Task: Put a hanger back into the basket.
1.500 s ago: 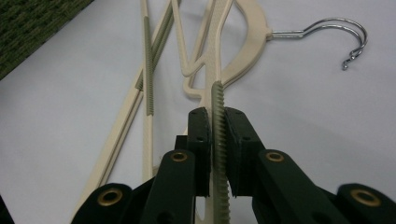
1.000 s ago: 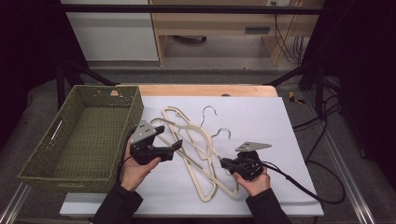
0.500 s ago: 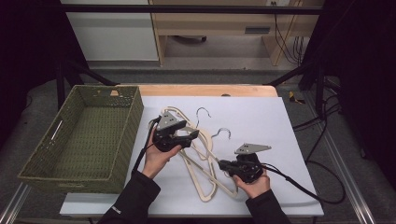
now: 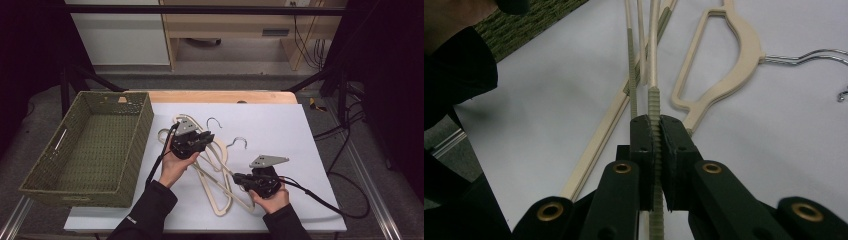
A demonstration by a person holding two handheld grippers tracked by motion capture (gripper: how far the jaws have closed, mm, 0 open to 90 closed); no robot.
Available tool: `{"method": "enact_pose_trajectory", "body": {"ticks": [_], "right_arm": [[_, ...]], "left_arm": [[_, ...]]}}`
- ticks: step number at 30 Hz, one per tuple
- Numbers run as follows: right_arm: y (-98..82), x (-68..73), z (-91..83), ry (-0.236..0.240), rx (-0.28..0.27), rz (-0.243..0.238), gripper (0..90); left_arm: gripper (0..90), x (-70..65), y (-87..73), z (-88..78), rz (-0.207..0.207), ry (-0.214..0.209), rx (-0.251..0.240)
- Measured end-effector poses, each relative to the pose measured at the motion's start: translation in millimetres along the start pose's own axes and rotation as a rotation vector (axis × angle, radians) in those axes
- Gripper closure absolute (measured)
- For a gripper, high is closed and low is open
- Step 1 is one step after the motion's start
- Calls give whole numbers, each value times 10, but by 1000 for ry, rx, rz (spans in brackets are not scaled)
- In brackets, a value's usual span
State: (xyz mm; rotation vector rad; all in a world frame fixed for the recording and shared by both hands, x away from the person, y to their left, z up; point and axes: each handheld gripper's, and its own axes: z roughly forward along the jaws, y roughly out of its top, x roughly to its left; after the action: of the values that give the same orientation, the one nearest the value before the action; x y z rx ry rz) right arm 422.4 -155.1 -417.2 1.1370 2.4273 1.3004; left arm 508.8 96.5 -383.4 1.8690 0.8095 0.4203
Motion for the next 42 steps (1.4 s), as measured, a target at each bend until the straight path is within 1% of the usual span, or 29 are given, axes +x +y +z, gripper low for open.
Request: {"method": "enact_pose_trajectory", "body": {"ticks": [2, 3, 4, 5, 6, 8, 10, 11, 12, 14, 15, 17, 18, 20, 22, 23, 25, 26, 28, 30, 31, 32, 34, 36, 38, 41, 42], "right_arm": [[2, 1, -4, 2, 3, -3, 852], [4, 6, -8, 6, 3, 1, 851], [7, 11, -11, 12, 1, 1, 842], [10, 15, -9, 14, -10, -7, 821], [17, 33, -11, 17, -21, 0, 796], [41, 58, -16, 26, -44, -29, 714], [88, 91, -26, 16, -79, -64, 662], [120, 111, -28, 8, -99, -71, 619], [156, 131, -22, -2, -123, -78, 595], [234, 162, 17, -8, -153, -92, 574], [270, 182, 56, -30, -164, -95, 570], [333, 203, 144, -45, -157, -107, 583], [362, 208, 194, -61, -141, -104, 606], [409, 200, 293, -58, -106, -102, 640], [434, 204, 357, -75, -83, -102, 729], [442, 194, 377, -75, -73, -98, 758], [453, 183, 397, -37, -64, -67, 830], [454, 181, 400, -29, -63, -66, 858], [461, 173, 399, -21, -57, -50, 866], [470, 162, 384, -11, -48, -37, 869], [471, 162, 379, -8, -50, -39, 870], [472, 162, 366, -6, -46, -42, 870], [476, 172, 331, -6, -47, -44, 871], [483, 171, 280, 4, -50, -60, 871], [491, 177, 211, 21, -55, -79, 871], [490, 199, 95, 58, -68, -116, 871], [483, 207, 58, 72, -73, -137, 872]], "left_arm": [[865, -2, 2, -37, -10, -4, -11], [870, -11, 5, -56, -9, 6, -10], [876, -20, 6, -71, -3, 8, -10], [877, -32, 4, -85, -1, 5, -10], [877, -50, 2, -96, 1, 10, -11], [877, -92, -3, -122, 15, 19, -12], [878, -132, -8, -148, 17, 22, -11], [878, -153, -10, -160, 14, 18, -11], [878, -170, -13, -170, 17, 14, -12], [877, -212, -22, -188, 18, 8, -17], [877, -233, -28, -196, 18, 1, -17], [875, -263, -39, -208, 26, -8, -21], [875, -272, -42, -212, 30, -9, -19], [870, -283, -46, -223, 34, -7, -22], [849, -282, -54, -235, 34, -14, -24], [835, -281, -58, -238, 31, -22, -24], [802, -280, -65, -249, 42, -24, -25], [784, -280, -65, -256, 45, -29, -24], [721, -282, -59, -282, 45, -29, -33], [640, -282, -48, -333, 57, -23, -44], [600, -279, -43, -369, 68, -18, -45], [566, -271, -38, -408, 72, -22, -46], [441, -234, -30, -494, 73, -48, -43], [335, -195, -33, -587, 64, -73, -53], [227, -168, -50, -688, 69, -84, -47], [164, -150, -112, -843, 71, -96, -38], [154, -149, -141, -891, 71, -96, -38]]}}
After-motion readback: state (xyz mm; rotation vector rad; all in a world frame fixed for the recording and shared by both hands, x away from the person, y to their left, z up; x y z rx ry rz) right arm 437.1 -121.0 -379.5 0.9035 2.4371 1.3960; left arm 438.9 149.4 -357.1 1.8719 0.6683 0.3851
